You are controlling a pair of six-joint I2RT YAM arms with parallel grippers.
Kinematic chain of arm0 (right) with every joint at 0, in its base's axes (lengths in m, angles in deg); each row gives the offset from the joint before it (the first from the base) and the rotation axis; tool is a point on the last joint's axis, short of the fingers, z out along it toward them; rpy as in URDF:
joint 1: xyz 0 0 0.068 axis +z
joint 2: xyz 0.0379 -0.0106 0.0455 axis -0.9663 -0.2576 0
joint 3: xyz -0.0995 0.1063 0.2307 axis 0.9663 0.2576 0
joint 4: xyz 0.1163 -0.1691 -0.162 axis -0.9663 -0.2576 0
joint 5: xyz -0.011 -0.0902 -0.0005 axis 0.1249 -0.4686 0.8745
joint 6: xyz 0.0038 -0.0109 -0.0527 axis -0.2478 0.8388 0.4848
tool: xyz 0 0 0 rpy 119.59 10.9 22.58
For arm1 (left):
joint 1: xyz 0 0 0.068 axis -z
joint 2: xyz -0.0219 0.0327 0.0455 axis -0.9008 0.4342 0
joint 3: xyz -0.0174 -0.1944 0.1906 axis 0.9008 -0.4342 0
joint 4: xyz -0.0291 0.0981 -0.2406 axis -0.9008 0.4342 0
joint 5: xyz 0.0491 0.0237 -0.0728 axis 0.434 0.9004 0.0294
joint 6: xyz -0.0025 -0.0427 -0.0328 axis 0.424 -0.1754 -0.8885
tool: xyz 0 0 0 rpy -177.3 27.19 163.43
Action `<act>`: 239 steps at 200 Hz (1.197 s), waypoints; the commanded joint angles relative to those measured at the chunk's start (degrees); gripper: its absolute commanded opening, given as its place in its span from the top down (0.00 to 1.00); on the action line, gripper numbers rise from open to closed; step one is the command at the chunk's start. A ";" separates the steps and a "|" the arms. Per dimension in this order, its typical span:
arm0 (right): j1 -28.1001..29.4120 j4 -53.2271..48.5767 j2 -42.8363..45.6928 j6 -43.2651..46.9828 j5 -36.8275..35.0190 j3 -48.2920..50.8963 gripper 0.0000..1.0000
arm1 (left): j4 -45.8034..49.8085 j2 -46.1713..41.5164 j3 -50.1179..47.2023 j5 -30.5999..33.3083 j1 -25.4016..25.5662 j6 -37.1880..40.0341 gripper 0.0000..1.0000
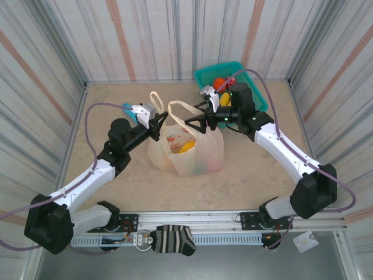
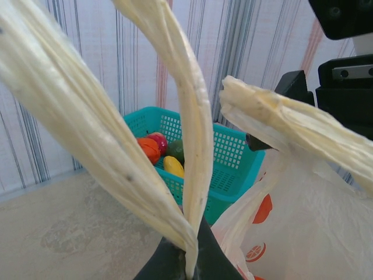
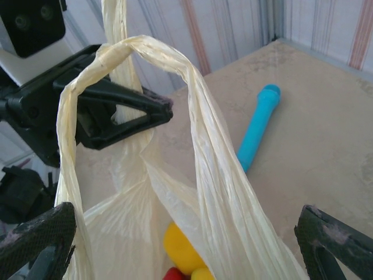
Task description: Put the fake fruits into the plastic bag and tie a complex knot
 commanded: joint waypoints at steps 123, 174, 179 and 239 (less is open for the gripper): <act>0.04 0.22 3.56 1.87 -10.92 4.87 0.48 | 3.70 1.69 5.45 -4.11 0.26 -2.78 1.00; -2.94 2.92 3.70 -3.66 -15.35 2.44 0.79 | 7.00 0.06 6.78 -6.34 0.81 -1.51 1.00; -3.32 3.26 3.79 -4.42 -15.06 2.50 0.79 | 7.65 -0.12 7.04 -6.59 1.09 -1.38 1.00; -3.70 5.38 5.55 -7.05 -16.66 5.10 0.89 | 16.90 1.68 13.63 -8.02 5.76 0.57 1.00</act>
